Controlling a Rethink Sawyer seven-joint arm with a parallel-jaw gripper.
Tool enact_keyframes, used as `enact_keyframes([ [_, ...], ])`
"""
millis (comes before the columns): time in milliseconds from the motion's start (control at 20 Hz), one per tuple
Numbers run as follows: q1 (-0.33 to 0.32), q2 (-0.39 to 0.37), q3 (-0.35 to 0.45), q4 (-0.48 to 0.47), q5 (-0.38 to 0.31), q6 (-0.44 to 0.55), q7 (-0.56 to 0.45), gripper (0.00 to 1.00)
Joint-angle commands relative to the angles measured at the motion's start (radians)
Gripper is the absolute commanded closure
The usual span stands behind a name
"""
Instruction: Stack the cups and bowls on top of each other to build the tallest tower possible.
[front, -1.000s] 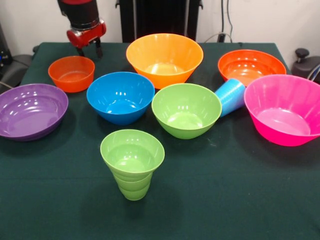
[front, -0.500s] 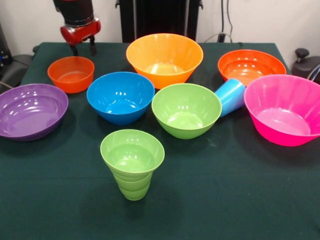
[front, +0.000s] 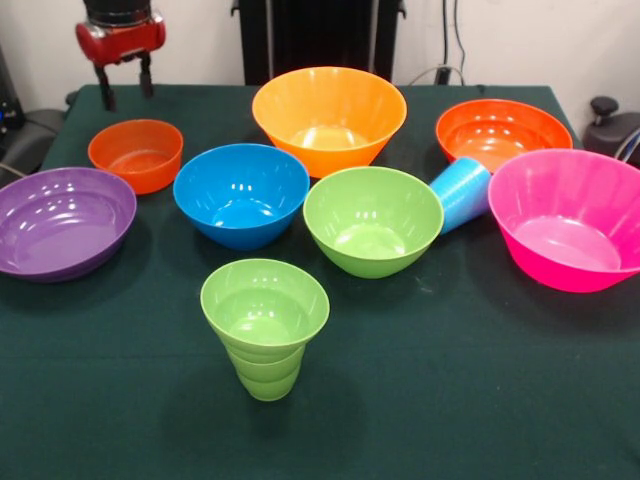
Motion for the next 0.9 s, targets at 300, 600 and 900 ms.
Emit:
enact_keyframes([
  [300,0.107,-0.043,-0.014,0.025,0.085,0.088,0.184,0.0],
  [600,0.176,0.017,-0.014,-0.035,0.144,0.071,0.223,0.0],
  [900,0.225,0.066,-0.021,-0.064,0.187,0.024,0.229,0.0],
])
